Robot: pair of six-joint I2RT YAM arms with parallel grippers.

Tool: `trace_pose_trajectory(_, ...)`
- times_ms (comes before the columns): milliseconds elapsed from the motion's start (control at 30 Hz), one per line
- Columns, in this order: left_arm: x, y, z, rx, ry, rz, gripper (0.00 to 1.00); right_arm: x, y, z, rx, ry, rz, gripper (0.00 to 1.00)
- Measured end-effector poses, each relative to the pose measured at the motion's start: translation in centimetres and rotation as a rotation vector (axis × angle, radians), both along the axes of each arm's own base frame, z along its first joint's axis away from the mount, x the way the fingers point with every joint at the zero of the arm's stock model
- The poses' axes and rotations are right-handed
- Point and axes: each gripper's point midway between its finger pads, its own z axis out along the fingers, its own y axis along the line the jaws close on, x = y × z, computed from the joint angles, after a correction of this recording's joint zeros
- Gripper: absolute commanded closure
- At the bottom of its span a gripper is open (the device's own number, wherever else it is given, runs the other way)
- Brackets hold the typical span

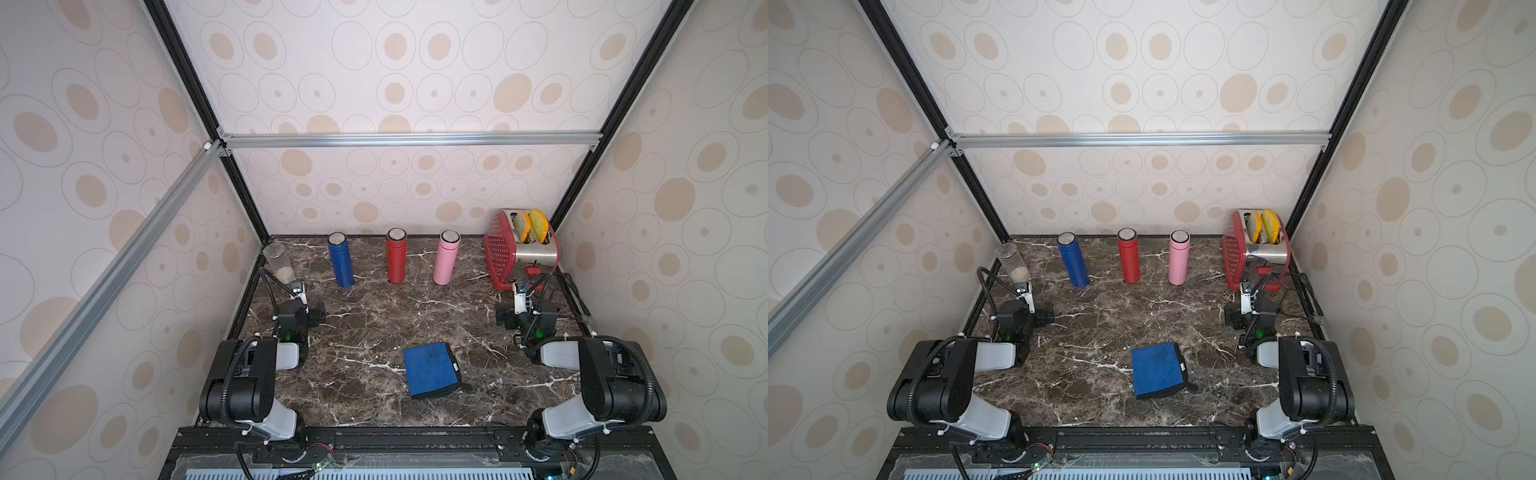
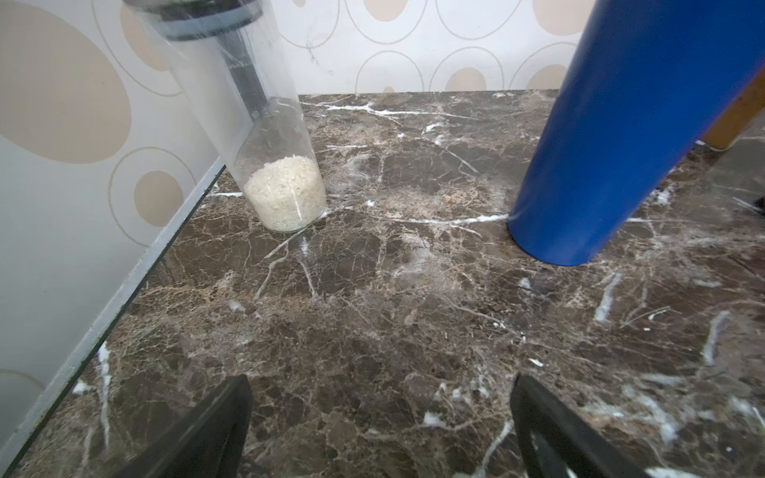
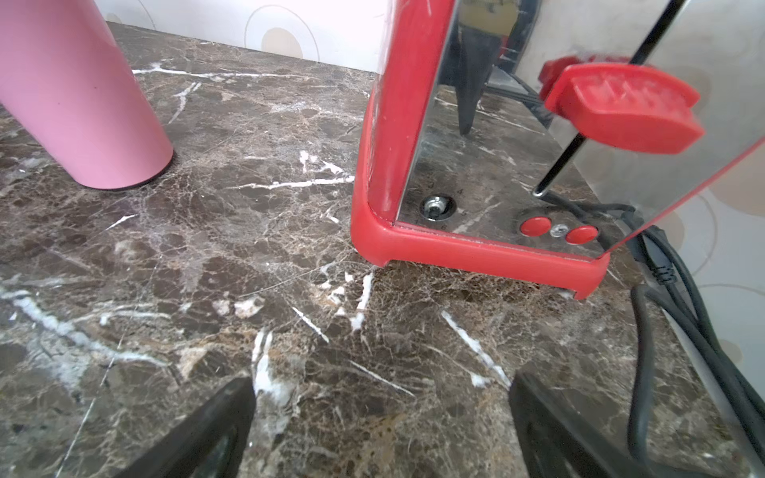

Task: Wipe the surface of the thermos
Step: Pick up the thermos from the center of the board.

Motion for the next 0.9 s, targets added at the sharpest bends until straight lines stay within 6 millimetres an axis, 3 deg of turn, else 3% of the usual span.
trace_pose_trajectory(900, 0.09, -0.01, 0.21, 0.000, -0.009, -0.001, 0.01, 0.04, -0.29, -0.03, -0.008, -0.001, -0.015, 0.00)
